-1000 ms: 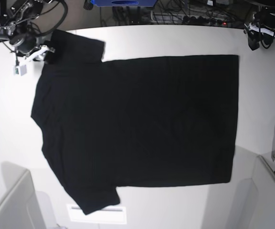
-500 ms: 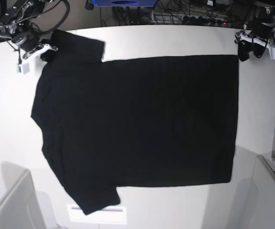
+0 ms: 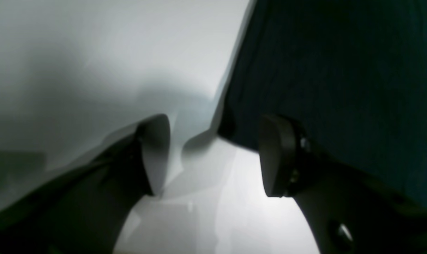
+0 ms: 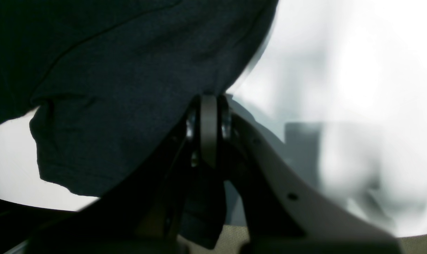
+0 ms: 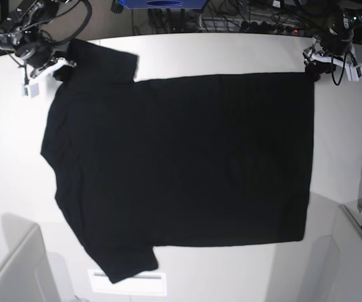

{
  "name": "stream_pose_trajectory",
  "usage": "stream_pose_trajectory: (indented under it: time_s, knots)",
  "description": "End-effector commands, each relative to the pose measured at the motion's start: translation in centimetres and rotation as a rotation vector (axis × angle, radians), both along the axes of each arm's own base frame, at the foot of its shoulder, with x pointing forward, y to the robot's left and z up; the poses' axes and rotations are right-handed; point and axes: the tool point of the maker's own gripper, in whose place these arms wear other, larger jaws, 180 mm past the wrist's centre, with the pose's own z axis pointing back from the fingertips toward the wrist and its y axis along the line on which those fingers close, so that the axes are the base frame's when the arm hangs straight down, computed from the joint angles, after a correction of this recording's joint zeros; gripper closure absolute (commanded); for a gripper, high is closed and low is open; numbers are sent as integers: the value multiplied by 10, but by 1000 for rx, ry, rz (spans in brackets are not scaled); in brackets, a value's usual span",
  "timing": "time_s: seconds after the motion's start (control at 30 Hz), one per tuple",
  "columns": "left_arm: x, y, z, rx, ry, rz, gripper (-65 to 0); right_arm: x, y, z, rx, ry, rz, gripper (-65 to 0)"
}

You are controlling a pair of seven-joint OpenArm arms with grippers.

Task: Fold the T-shirt properly
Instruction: 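Move both grippers down to the shirt's shoulder corners, then grasp the shoulder corners with both grippers and lift slightly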

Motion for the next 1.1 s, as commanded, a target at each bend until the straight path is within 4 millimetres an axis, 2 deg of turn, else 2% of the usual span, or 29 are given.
stream_pose_trajectory:
  time_s: [0.0, 0.23, 0.57, 0.63, 0.77, 0.9, 0.97, 1.07]
  knots:
    - [1, 2, 4, 3, -15, 3, -387, -23, 0, -12, -23, 117, 33, 0]
    - [9, -17, -17, -99, 62, -16, -385, -23, 0, -12, -23, 117, 33, 0]
    - [11, -30, -22, -122, 72, -44, -365, -23, -1, -12, -24, 118, 33, 0]
    - [8, -30, -26, -132, 79, -36, -295, -23, -1, -12, -24, 117, 33, 0]
    - [8, -29, -33, -147, 90, -20, 0, -22, -1, -11, -26, 113, 32, 0]
    - [9, -28, -33, -145, 89, -20, 0, -22, -2, -10, -31, 112, 34, 0]
    - [10, -30, -27, -140, 85, -37, 0, -26, -3, -10, -37, 120, 35, 0]
    - [3, -30, -15, -110, 92, -68, 0, -30, -9, 1, -83, 106, 44, 0]
